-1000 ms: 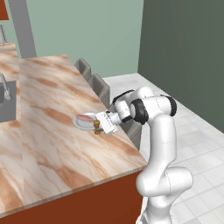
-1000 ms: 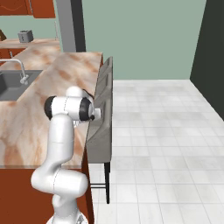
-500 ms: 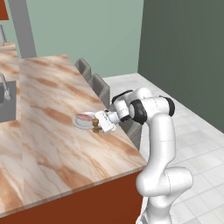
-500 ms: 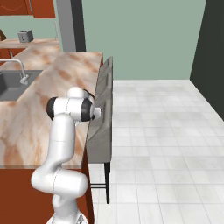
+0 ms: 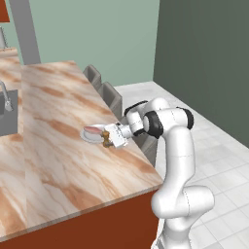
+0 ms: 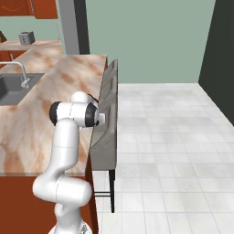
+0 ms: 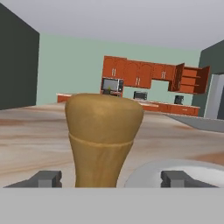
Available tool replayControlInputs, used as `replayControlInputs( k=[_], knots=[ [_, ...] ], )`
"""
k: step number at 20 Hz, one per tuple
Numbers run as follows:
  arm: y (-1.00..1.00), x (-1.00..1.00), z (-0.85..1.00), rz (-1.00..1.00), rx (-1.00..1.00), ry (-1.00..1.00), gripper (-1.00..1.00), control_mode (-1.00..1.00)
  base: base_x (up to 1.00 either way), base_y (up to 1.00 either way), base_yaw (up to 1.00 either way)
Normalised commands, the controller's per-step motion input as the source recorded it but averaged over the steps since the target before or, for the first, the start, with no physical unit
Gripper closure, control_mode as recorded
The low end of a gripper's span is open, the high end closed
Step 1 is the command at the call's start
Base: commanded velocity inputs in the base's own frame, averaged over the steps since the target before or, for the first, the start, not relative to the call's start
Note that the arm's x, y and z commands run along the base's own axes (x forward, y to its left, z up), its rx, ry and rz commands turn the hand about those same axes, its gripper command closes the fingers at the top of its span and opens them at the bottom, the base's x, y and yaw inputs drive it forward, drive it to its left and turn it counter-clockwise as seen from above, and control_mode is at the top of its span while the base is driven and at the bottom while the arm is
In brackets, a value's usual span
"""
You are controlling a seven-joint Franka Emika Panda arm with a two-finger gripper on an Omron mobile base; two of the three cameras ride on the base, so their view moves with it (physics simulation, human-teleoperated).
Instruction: Retrieve the shaker from the cabinet and place it next the steak on a plate on the dining table.
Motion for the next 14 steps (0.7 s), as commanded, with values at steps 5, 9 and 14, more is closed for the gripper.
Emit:
replayControlInputs(
  k=[5, 9, 14],
  knots=[
    [-0.03, 0.0, 0.0, 0.0, 0.0, -0.01, -1.0, -1.0, 0.0, 0.0, 0.0],
    [-0.1, 0.04, 0.0, 0.0, 0.0, 0.0, -1.0, -1.0, 0.0, 0.0, 0.0],
    [-0.24, 0.23, 0.0, 0.0, 0.01, 0.0, -1.0, -1.0, 0.0, 0.0, 0.0]
  ],
)
